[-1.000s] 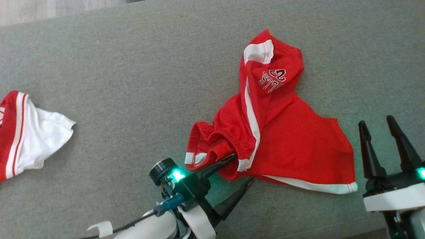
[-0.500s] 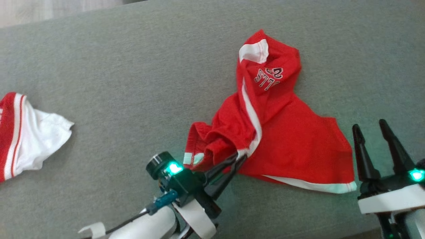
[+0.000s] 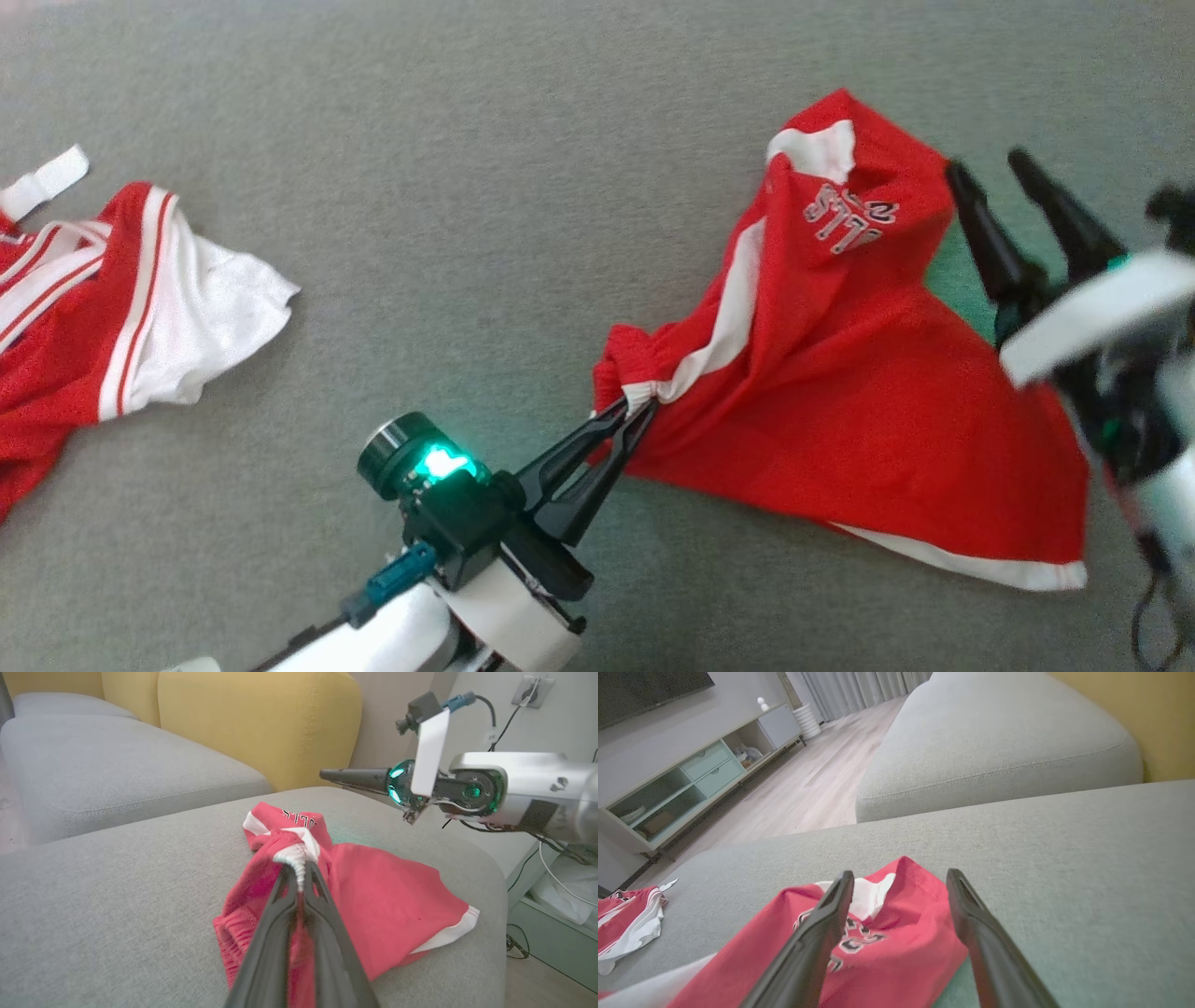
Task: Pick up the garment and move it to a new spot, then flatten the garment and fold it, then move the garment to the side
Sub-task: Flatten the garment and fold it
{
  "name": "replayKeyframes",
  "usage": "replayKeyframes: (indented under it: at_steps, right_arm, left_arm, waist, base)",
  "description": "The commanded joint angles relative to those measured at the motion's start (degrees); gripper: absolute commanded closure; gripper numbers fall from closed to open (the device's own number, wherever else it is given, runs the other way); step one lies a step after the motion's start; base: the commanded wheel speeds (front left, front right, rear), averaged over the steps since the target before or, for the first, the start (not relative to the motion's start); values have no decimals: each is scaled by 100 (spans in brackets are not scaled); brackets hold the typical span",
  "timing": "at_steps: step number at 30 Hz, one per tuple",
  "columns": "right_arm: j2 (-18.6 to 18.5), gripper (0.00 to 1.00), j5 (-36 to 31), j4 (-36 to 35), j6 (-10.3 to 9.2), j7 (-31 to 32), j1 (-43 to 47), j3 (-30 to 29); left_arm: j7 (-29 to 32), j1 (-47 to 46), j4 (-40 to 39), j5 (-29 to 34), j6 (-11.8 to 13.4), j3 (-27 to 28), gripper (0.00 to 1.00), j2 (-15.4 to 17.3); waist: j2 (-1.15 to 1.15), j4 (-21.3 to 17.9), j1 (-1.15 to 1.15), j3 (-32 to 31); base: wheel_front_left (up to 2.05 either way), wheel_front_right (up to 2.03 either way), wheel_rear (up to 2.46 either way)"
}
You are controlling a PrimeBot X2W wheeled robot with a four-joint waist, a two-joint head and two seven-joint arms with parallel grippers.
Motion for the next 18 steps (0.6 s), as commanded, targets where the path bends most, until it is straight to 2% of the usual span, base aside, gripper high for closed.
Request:
replayKeyframes:
  at_steps: [1,6,14,15,17,18]
  right_arm:
    - [-214,0,277,132,-4,389,-471,238]
    - [-369,0,762,719,-4,998,-1241,693]
    - [-460,0,1098,1435,-4,1380,-1834,1284]
    - [-450,6,1143,1523,-4,1401,-1893,1353]
    - [-429,54,1226,1663,-4,1390,-1994,1474]
    - [-418,73,1280,1703,-4,1357,-2040,1527]
  left_arm:
    - [-10,-168,-199,17,-14,155,100,53]
    - [-79,-285,-106,58,-103,69,100,-108]
    - [-185,-409,68,82,-216,-27,100,-295]
    - [-195,-421,88,84,-229,-39,100,-313]
    - [-218,-439,121,82,-248,-54,100,-344]
    - [-227,-446,136,81,-256,-60,100,-353]
  waist:
    - [0,210,0,180]
    - [0,441,0,339]
    - [0,664,0,472]
    - [0,682,0,483]
    - [0,709,0,501]
    - [0,717,0,513]
  base:
    - [0,0,0]
    - [0,0,0]
    - [0,0,0]
    - [0,0,0]
    - [0,0,0]
    - [0,0,0]
